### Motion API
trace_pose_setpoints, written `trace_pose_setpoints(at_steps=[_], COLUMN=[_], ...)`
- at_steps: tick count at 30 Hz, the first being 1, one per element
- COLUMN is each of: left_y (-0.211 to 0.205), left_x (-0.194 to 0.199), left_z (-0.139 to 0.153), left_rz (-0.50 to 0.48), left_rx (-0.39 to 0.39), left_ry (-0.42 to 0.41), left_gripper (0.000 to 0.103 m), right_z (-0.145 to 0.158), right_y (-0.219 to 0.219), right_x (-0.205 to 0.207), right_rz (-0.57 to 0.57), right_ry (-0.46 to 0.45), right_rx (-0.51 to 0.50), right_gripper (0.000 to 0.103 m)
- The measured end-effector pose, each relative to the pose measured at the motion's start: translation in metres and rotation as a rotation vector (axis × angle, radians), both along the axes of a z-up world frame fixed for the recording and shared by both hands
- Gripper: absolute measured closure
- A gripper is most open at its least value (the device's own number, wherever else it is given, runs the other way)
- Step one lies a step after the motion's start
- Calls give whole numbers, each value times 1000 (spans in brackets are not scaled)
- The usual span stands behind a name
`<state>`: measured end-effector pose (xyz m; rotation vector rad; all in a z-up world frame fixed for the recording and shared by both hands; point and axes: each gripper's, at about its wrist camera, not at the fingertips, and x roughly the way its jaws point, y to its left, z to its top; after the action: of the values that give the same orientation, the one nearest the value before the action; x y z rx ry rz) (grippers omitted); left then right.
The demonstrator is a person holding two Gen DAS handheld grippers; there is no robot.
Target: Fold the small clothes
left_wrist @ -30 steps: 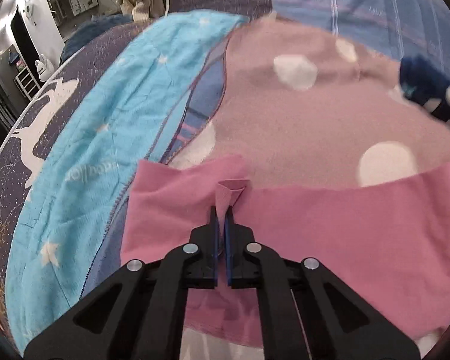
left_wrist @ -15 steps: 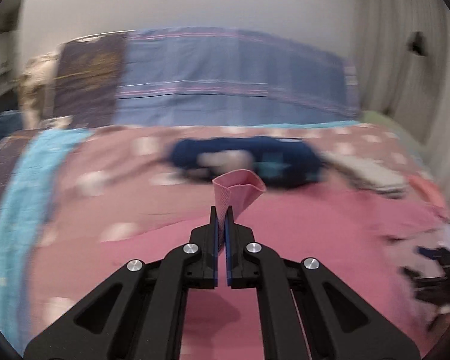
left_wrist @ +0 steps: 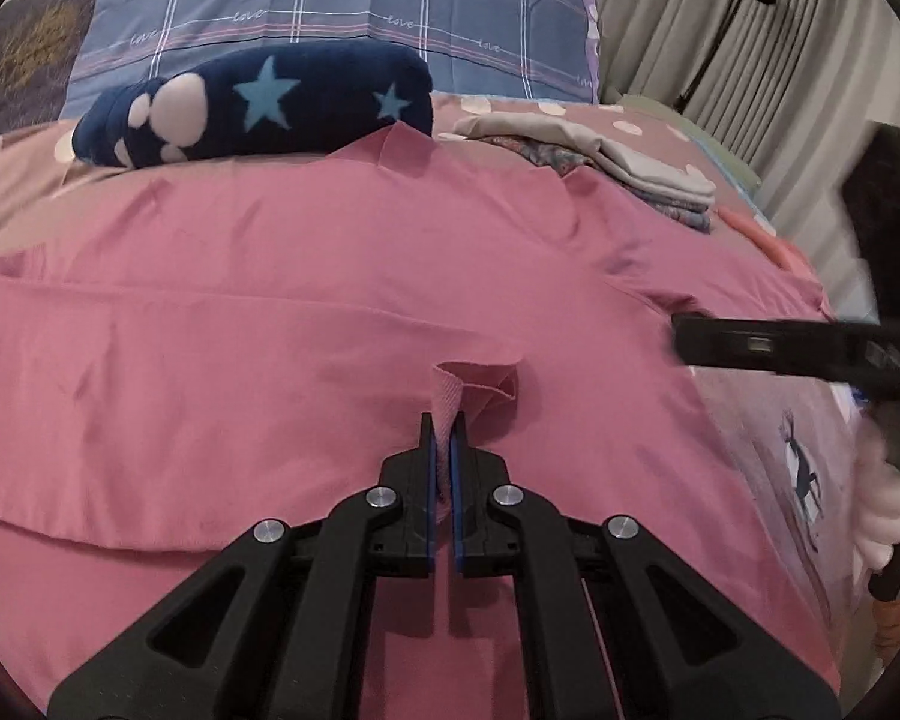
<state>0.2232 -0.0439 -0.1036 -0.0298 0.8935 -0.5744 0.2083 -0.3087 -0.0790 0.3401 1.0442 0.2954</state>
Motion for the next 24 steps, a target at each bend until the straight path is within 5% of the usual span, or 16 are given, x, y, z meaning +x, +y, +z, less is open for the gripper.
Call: trace_pose_setpoints(at_steps=[5, 7, 9, 11, 12, 13, 24], left_y=[3, 4, 3, 5, 6, 7, -28], left_x=[-5, -6, -7, -9, -10, -11, -8], left_z=[5, 4, 4, 8, 10, 14, 89], left_rz=[-11, -19, -21, -11, -8, -4, -38], left_rx=[-28, -33, -39, -56, -64, -70, -192], left_ry=[-18, -15, -14, -15, -20, -27, -185], left_gripper=[100, 100, 100, 100, 100, 100, 98], right_z=[-36, -41, -39, -39, -39, -37, 65], right_y=[31, 41, 51, 63, 70, 79, 47], right_x=[42, 52, 61, 69, 72, 74, 72], right_rz=[15, -1, 4, 29, 43, 65, -19], right_ry=[224, 249, 246, 252, 251, 248, -154], right_rx=[180, 213, 237, 239, 222, 205, 28], right_gripper=[52, 41, 40, 54, 83, 100, 100])
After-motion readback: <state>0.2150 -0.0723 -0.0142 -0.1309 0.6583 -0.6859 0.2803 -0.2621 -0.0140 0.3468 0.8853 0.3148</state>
